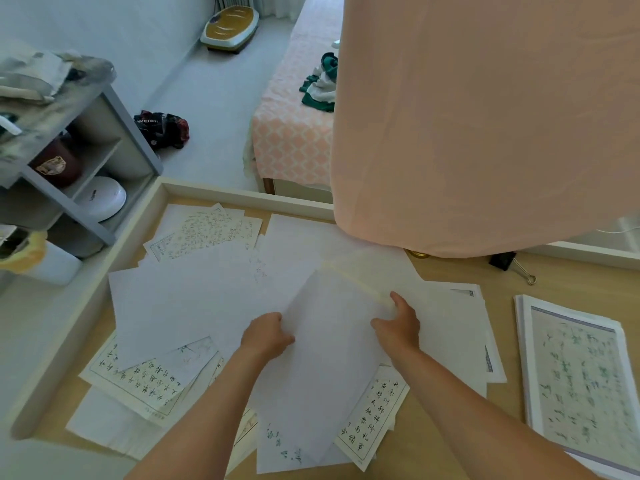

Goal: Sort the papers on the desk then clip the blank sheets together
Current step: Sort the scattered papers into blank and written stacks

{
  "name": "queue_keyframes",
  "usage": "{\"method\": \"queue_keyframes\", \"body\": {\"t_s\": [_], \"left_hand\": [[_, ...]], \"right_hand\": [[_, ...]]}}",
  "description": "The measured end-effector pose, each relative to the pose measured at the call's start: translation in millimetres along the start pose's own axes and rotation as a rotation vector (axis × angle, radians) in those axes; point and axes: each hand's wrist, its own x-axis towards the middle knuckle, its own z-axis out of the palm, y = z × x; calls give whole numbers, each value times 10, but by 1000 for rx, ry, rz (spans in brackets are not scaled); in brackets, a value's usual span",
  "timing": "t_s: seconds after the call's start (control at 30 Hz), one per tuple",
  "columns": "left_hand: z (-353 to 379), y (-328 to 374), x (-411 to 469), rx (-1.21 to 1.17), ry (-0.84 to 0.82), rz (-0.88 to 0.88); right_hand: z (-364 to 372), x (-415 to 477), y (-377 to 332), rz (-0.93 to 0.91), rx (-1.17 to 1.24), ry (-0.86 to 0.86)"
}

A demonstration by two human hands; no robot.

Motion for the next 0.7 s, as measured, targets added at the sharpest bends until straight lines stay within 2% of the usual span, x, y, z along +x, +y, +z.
{"method": "queue_keyframes", "body": {"t_s": [0.1, 0.2, 0.27, 0.37, 0.47, 0.53, 0.6, 0.63, 0.7], "left_hand": [[102, -4, -50, -84, 227, 46], [163, 35, -89, -87, 326, 35], [206, 69, -102, -68, 312, 35], [208, 127, -111, -170, 257, 10], [179, 95, -71, -284, 141, -18], [168, 72, -47, -438, 57, -42], [174, 51, -59, -553, 55, -64], [174, 55, -62, -556, 75, -59], [169, 44, -48, -452, 83, -27]], "right_hand": [[-12, -62, 29, 130, -10, 188], [68, -170, 52, 289, 138, 194], [153, -227, 72, 350, 276, 130], [212, -249, 46, 417, 427, 6], [214, -225, 14, 431, 408, -56], [231, -222, 4, 461, 393, 8], [227, -216, 56, 505, 367, 94], [211, -222, 79, 503, 379, 95], [147, -259, 102, 425, 387, -28]]}}
